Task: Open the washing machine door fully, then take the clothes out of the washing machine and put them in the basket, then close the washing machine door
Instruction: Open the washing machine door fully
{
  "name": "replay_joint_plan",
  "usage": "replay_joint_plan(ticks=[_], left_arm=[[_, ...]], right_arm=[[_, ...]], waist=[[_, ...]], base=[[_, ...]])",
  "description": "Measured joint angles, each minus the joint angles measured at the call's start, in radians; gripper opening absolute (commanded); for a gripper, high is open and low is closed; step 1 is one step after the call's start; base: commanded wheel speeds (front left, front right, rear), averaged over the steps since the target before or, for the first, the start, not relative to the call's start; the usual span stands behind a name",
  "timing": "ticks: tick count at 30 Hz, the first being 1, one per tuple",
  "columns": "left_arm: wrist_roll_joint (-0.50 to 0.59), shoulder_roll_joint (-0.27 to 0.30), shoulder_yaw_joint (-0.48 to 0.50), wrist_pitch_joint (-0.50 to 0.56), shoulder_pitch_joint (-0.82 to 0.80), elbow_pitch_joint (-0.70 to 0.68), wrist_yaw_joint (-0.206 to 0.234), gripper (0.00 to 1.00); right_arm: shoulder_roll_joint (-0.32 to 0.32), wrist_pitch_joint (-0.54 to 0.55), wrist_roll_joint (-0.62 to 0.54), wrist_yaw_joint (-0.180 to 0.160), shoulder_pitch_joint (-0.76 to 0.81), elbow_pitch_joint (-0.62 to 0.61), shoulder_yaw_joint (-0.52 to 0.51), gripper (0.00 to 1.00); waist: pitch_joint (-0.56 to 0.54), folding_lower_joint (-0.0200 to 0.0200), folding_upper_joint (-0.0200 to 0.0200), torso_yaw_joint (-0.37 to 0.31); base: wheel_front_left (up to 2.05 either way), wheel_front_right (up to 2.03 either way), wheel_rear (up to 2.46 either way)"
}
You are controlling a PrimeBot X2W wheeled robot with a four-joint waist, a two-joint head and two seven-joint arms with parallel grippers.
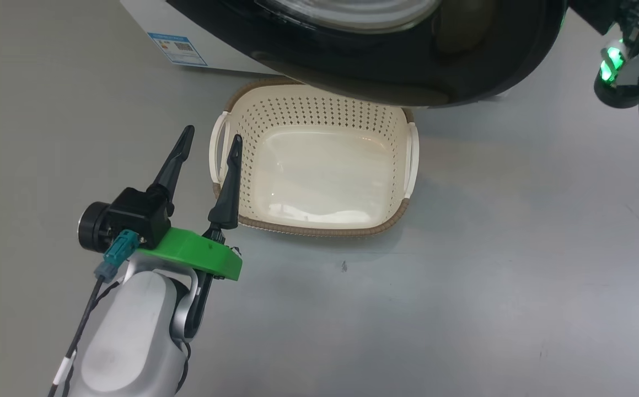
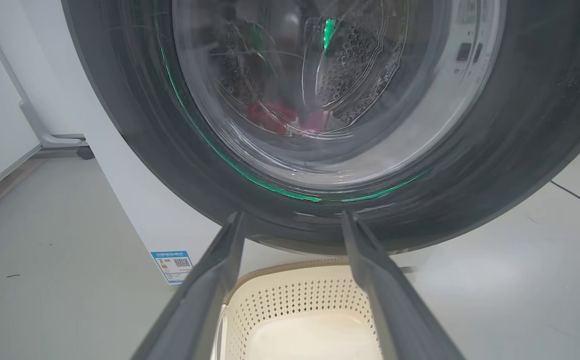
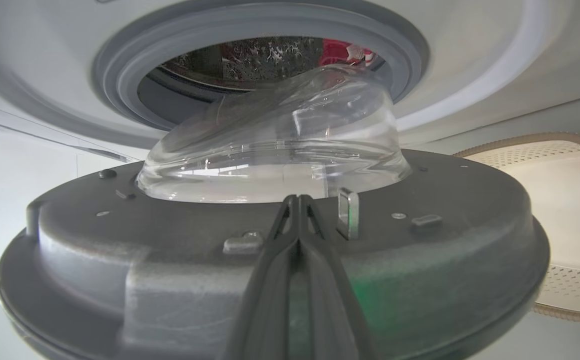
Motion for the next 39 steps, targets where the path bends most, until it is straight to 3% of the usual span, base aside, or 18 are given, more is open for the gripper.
replay_joint_plan(ticks=[23, 39], left_arm=[[0.013, 0.001, -0.020, 0.000, 0.069, 0.037, 0.000, 1.00], [0.050, 0.001, -0.023, 0.000, 0.107, 0.056, 0.000, 1.00]], right_arm=[[0.095, 0.060, 0.036, 0.048, 0.190, -0.067, 0.041, 0.00], [0.146, 0.070, 0.058, 0.057, 0.343, -0.112, 0.073, 0.00]], waist=[[-0.131, 0.0000, 0.0000, -0.016], [-0.214, 0.0000, 0.0000, -0.009]], base=[[0.00, 0.00, 0.00], [0.00, 0.00, 0.00]])
